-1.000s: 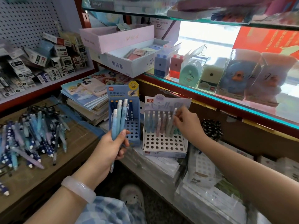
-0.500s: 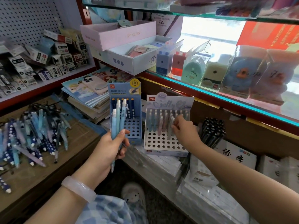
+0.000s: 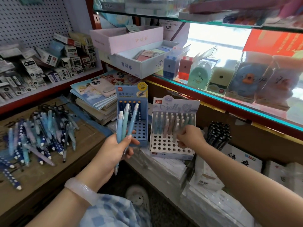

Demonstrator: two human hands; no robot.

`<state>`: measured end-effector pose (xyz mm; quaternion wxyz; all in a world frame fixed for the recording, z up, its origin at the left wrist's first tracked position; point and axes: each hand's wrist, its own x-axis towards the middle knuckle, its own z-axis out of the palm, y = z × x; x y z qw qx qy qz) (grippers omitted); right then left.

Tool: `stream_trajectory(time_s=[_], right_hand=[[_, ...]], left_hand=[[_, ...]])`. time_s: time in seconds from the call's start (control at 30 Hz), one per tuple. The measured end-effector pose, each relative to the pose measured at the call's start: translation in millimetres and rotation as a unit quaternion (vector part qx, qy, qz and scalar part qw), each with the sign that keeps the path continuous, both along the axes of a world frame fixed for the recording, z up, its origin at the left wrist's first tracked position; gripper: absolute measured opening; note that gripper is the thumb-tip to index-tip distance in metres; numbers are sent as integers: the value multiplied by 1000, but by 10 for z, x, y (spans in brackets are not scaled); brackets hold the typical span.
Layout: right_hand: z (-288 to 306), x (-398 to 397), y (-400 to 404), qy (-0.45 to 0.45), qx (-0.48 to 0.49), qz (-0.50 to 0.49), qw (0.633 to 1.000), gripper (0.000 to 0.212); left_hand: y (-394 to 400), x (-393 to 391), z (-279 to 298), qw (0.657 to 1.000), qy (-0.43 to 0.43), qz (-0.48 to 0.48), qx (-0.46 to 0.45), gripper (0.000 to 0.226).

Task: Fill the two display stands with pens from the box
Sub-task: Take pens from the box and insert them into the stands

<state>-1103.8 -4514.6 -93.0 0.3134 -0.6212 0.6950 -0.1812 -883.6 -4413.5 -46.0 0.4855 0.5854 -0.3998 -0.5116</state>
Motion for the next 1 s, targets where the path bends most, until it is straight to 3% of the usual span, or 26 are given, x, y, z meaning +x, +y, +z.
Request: stream_trajectory(time_s=[0.07, 0.13, 0.3, 0.4, 0.53, 0.63, 0.7, 0.83, 1.0], right_hand=[[153, 70, 48, -21, -37, 10, 999, 14], [352, 212, 132, -116, -45, 58, 991, 11], [739, 545, 269, -396, 67, 137, 906, 23], [772, 597, 245, -443, 75, 128, 884, 14], [808, 517, 151, -418, 30, 88, 904, 10], [882, 365, 24, -373, -53, 26, 926, 11], [871, 279, -53, -297, -110, -6, 948, 11], [647, 268, -105, -137, -198, 14, 970, 8], [400, 422, -120, -38, -235, 59, 970, 7]], left_hand=[[-11, 15, 1, 1000, 1, 2, -5, 17], [-29, 2, -3, 1000, 4, -5, -6, 16], [21, -140, 20, 997, 28, -68, 13, 15], [55, -171, 63, 995, 57, -79, 22, 14], [18, -83, 69, 995, 89, -6, 47, 15], [-10, 28, 6, 997, 33, 48, 55, 17], [-21, 84, -37, 996, -11, 71, 54, 17], [-45, 88, -81, 996, 21, 73, 42, 18], [-64, 74, -100, 996, 58, 63, 7, 7]])
